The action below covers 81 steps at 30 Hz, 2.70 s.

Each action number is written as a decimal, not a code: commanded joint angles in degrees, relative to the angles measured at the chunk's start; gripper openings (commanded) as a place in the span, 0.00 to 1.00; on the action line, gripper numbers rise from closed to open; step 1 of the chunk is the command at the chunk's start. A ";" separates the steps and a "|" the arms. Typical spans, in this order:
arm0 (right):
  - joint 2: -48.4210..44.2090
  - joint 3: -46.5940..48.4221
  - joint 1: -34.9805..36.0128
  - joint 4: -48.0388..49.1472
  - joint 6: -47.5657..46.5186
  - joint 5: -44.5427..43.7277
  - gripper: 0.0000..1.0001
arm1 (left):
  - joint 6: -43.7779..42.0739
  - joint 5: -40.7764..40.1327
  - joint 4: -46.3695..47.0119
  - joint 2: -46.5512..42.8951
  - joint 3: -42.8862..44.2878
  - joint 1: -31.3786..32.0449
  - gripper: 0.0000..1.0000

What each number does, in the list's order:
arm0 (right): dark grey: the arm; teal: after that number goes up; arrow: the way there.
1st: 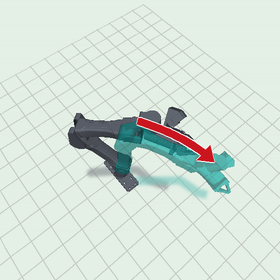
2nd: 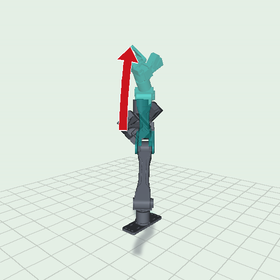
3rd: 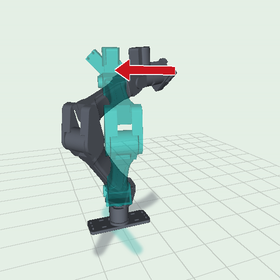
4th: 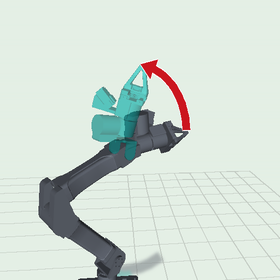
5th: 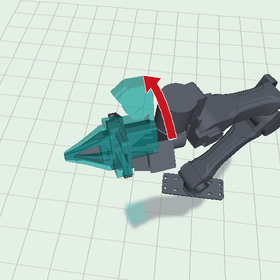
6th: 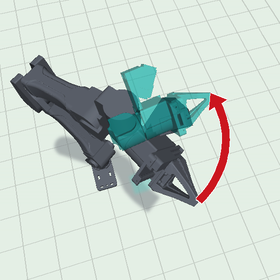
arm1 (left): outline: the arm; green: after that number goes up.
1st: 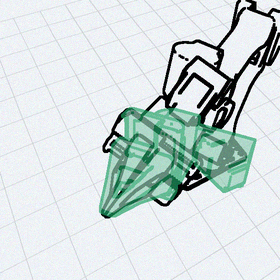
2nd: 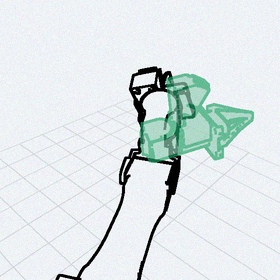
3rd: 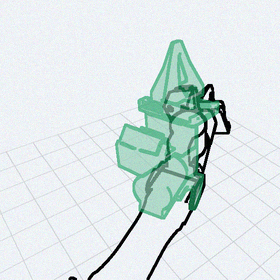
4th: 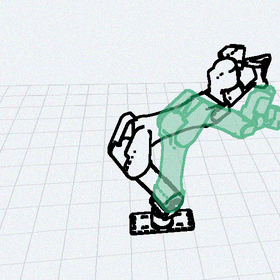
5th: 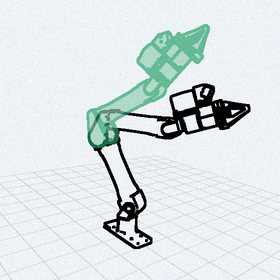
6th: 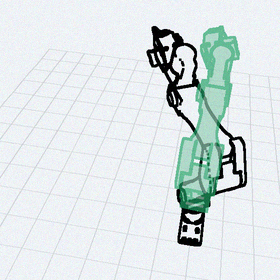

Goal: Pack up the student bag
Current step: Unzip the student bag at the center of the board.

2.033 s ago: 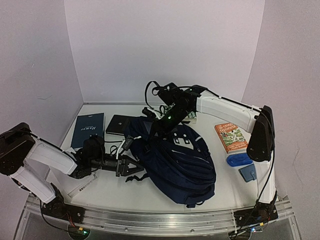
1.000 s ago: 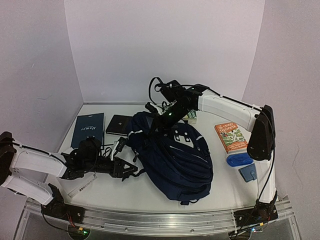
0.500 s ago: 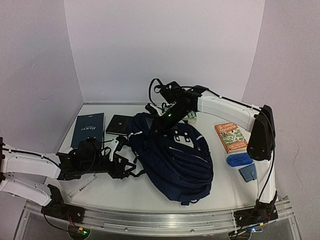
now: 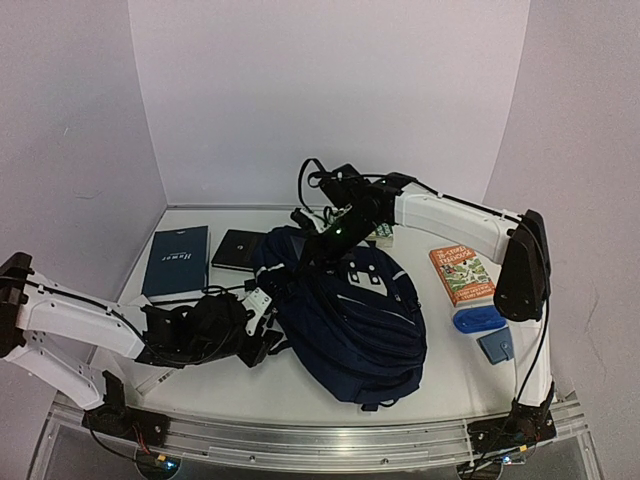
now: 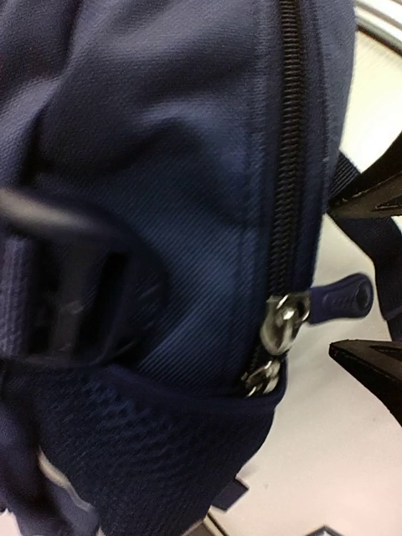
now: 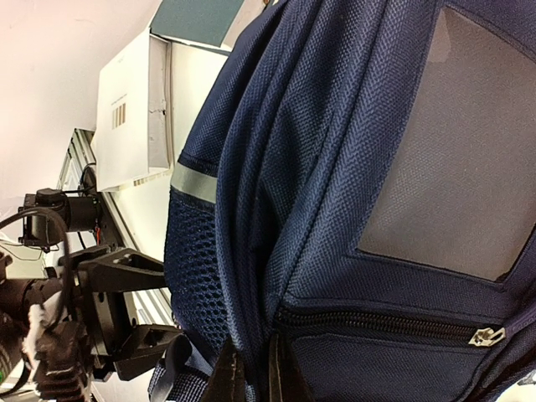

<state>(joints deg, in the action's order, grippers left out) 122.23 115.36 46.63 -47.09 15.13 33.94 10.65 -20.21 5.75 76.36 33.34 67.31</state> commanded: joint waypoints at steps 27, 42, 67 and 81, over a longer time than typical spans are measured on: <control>0.71 2.94 -0.14 3.61 2.17 1.00 0.00 | 0.06 7.06 -0.75 -1.67 2.43 2.77 0.00; 3.89 6.09 -0.42 3.49 3.17 -1.19 0.00 | -1.30 18.65 1.06 5.94 9.30 9.65 0.00; 8.77 8.44 0.01 3.94 6.67 0.73 0.00 | -6.97 15.40 -1.21 12.94 20.62 16.98 0.28; 0.45 -4.22 0.40 4.02 -8.36 5.75 0.00 | -6.11 7.86 -4.55 -5.68 6.62 14.62 0.61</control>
<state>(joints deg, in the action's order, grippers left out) 129.38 113.35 46.82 -43.42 12.27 35.62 5.91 -9.26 2.37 75.09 41.38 83.06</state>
